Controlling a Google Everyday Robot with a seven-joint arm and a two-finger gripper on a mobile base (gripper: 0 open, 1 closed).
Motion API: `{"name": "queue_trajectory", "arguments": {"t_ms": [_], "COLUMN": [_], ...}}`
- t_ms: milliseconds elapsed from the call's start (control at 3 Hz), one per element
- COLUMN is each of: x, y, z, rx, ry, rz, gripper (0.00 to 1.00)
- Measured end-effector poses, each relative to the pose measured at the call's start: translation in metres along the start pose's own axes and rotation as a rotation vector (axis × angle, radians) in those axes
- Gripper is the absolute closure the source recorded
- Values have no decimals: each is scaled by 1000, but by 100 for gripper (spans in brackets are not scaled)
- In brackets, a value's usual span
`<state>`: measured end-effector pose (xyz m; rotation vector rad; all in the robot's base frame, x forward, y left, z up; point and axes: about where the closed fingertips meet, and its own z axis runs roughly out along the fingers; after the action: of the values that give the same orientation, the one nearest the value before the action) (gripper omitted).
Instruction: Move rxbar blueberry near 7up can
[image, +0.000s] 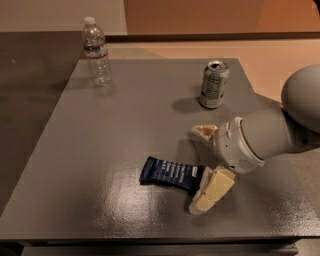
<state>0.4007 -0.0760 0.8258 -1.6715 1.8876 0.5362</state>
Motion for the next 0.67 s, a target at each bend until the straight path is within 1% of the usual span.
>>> {"name": "queue_trajectory", "arguments": {"t_ms": [333, 667], "x": [-2, -4], "y": [3, 7], "z": [7, 13], "rx": [-21, -52], "ry": [-6, 13], "rz": [4, 11], "gripper": [0, 18]}}
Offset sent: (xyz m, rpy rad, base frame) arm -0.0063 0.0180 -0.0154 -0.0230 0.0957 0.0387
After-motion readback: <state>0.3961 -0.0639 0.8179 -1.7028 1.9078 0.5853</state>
